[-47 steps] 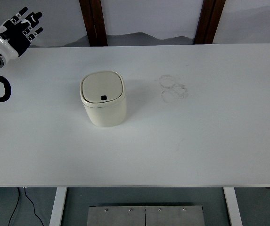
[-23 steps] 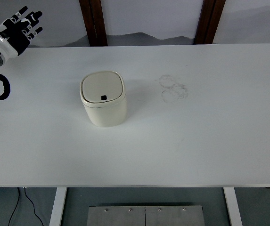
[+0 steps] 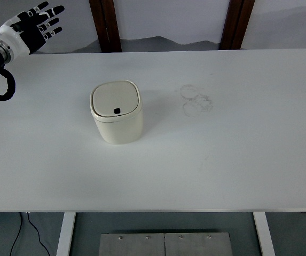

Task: Open trash can
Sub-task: 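Extend the left hand toward the cream trash can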

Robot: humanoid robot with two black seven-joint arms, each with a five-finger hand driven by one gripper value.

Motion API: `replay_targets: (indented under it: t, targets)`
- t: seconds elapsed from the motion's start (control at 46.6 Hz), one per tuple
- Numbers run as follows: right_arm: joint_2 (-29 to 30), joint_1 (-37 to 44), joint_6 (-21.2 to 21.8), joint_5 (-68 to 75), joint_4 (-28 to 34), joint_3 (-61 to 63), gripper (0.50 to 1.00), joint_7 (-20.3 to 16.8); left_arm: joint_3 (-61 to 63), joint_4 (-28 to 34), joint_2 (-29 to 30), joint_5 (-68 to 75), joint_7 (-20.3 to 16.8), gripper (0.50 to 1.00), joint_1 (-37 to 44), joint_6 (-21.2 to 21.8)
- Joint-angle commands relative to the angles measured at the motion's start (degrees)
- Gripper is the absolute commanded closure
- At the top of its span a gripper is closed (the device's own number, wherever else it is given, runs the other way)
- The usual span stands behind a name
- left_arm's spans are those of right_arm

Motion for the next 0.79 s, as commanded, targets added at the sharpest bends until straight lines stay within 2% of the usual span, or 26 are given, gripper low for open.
replay_targets:
  t: [0.0,0.193,0.344,0.537,0.773]
  targets:
    - [0.0,0.0,0.0,0.0,0.0,0.0,0.505,0.0,3.5,-3.3,2.2,0.1,0.2,0.500,-2.4,0.1]
    - [0.0,0.0,0.0,0.0,0.0,0.0,0.505,0.0,19.6,-10.6,6.7,0.3,1.5,0.500,-12.3,-0.5]
    - [0.0,0.0,0.0,0.0,0.1,0.0,0.505,0.0,32.2,-13.3,7.3,0.5,1.6,0.500,-21.1,-1.8]
    - [0.0,0.0,0.0,0.0,0.1,0.0,0.505,0.0,43.7,-16.9,6.2,0.6,3.3,0.500,-31.1,-2.3]
    - [0.0,0.0,-0.1,0.0,0.0,0.0,0.505,-0.1,57.5,-21.4,1.1,0.6,4.3,0.500,-41.6,-3.2]
